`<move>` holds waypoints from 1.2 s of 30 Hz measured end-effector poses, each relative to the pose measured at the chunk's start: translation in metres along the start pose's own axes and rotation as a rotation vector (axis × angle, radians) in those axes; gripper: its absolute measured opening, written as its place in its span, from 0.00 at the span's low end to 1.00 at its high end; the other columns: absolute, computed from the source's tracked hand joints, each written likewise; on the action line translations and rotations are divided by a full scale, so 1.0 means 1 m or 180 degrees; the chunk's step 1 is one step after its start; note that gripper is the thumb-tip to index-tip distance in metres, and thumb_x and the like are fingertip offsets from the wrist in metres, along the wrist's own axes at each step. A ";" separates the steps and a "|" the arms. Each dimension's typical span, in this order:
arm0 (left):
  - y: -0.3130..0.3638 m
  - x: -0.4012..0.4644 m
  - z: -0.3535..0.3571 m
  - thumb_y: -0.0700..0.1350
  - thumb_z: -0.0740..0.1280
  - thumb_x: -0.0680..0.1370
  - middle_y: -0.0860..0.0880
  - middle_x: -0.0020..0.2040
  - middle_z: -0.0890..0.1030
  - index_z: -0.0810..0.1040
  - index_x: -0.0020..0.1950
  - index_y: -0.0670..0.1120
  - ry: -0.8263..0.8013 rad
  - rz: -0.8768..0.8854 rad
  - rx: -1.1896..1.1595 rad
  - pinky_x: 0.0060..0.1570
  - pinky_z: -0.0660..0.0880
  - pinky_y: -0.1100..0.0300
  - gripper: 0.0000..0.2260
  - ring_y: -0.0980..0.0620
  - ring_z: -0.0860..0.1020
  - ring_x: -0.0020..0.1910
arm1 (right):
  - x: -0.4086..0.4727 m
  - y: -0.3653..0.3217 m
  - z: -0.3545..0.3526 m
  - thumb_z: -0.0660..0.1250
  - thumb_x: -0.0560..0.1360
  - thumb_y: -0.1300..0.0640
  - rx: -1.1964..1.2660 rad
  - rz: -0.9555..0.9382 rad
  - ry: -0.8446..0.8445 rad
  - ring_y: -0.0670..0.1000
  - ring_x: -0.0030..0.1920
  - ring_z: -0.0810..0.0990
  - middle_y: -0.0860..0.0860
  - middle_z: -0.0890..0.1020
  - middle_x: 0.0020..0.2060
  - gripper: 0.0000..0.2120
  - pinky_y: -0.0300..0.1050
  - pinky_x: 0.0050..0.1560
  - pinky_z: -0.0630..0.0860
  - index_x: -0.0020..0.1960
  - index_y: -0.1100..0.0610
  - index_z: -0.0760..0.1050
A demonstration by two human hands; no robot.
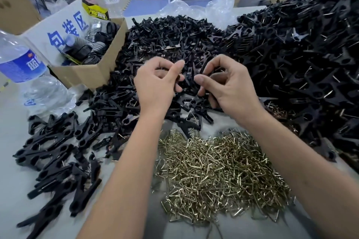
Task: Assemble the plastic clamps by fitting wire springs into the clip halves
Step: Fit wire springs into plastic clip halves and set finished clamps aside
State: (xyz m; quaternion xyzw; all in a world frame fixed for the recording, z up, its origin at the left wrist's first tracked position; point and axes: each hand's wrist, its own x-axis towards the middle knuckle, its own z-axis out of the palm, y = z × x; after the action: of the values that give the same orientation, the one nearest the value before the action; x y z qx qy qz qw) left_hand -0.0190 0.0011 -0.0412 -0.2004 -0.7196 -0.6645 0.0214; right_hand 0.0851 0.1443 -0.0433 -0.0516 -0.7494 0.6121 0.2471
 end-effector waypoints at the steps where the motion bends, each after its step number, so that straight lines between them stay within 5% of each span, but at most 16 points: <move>1: -0.002 -0.004 0.000 0.49 0.76 0.78 0.47 0.36 0.86 0.81 0.46 0.43 -0.0067 -0.0047 -0.0018 0.27 0.74 0.59 0.10 0.49 0.82 0.27 | -0.007 0.001 -0.001 0.76 0.78 0.55 0.0090 0.0074 0.0000 0.55 0.25 0.76 0.59 0.85 0.36 0.12 0.43 0.25 0.71 0.51 0.60 0.75; 4: -0.010 -0.017 0.000 0.41 0.73 0.80 0.46 0.40 0.87 0.81 0.51 0.43 -0.0269 -0.0275 -0.0254 0.33 0.81 0.57 0.03 0.46 0.85 0.33 | -0.026 0.004 -0.002 0.70 0.80 0.65 0.0311 0.0274 -0.0022 0.55 0.35 0.83 0.60 0.86 0.42 0.05 0.45 0.35 0.80 0.56 0.60 0.77; 8: -0.016 -0.029 0.000 0.33 0.70 0.80 0.43 0.43 0.87 0.80 0.56 0.42 -0.0551 -0.0418 -0.0553 0.41 0.84 0.54 0.07 0.43 0.87 0.40 | -0.041 0.011 -0.003 0.62 0.82 0.72 0.0355 0.0416 -0.0079 0.51 0.47 0.85 0.56 0.86 0.49 0.14 0.44 0.51 0.83 0.62 0.59 0.79; 11: -0.015 -0.034 0.000 0.31 0.70 0.79 0.44 0.44 0.86 0.81 0.59 0.42 -0.0770 -0.0337 -0.0524 0.45 0.85 0.49 0.11 0.43 0.88 0.42 | -0.045 0.013 -0.002 0.60 0.83 0.73 0.0422 0.0479 -0.0043 0.48 0.50 0.87 0.51 0.86 0.47 0.18 0.43 0.47 0.85 0.62 0.56 0.80; 13: -0.012 -0.036 0.001 0.30 0.69 0.79 0.45 0.43 0.84 0.81 0.61 0.44 -0.0913 -0.0286 -0.0598 0.45 0.85 0.47 0.14 0.45 0.87 0.43 | -0.045 0.012 -0.002 0.60 0.83 0.72 0.0541 0.0463 0.0108 0.51 0.54 0.87 0.53 0.87 0.48 0.17 0.49 0.42 0.87 0.64 0.57 0.80; 18: -0.011 -0.035 0.005 0.32 0.72 0.78 0.46 0.44 0.86 0.84 0.62 0.49 -0.1048 0.0101 -0.0341 0.50 0.84 0.49 0.17 0.47 0.87 0.46 | -0.041 0.012 -0.004 0.69 0.80 0.67 0.0194 0.0017 0.0582 0.51 0.58 0.85 0.51 0.87 0.54 0.16 0.52 0.61 0.82 0.64 0.53 0.83; 27: -0.014 -0.039 0.008 0.31 0.72 0.77 0.48 0.42 0.87 0.84 0.60 0.46 -0.1182 -0.0089 -0.0664 0.43 0.84 0.57 0.15 0.49 0.87 0.45 | -0.043 0.018 -0.005 0.71 0.77 0.71 0.0673 0.0336 0.0770 0.52 0.51 0.88 0.55 0.88 0.48 0.15 0.45 0.52 0.84 0.61 0.60 0.84; 36: -0.017 -0.039 0.009 0.33 0.74 0.77 0.49 0.40 0.86 0.85 0.58 0.47 -0.1111 -0.0147 -0.0612 0.45 0.85 0.51 0.14 0.47 0.87 0.46 | -0.045 0.015 -0.003 0.73 0.76 0.71 0.0779 0.0452 0.0788 0.53 0.47 0.88 0.57 0.87 0.47 0.13 0.44 0.47 0.84 0.58 0.60 0.84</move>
State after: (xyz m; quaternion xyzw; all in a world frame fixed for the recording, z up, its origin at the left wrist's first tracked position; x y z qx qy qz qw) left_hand 0.0134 -0.0009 -0.0695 -0.2971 -0.6500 -0.6857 -0.1381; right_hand 0.1227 0.1339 -0.0712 -0.1488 -0.6277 0.7036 0.2981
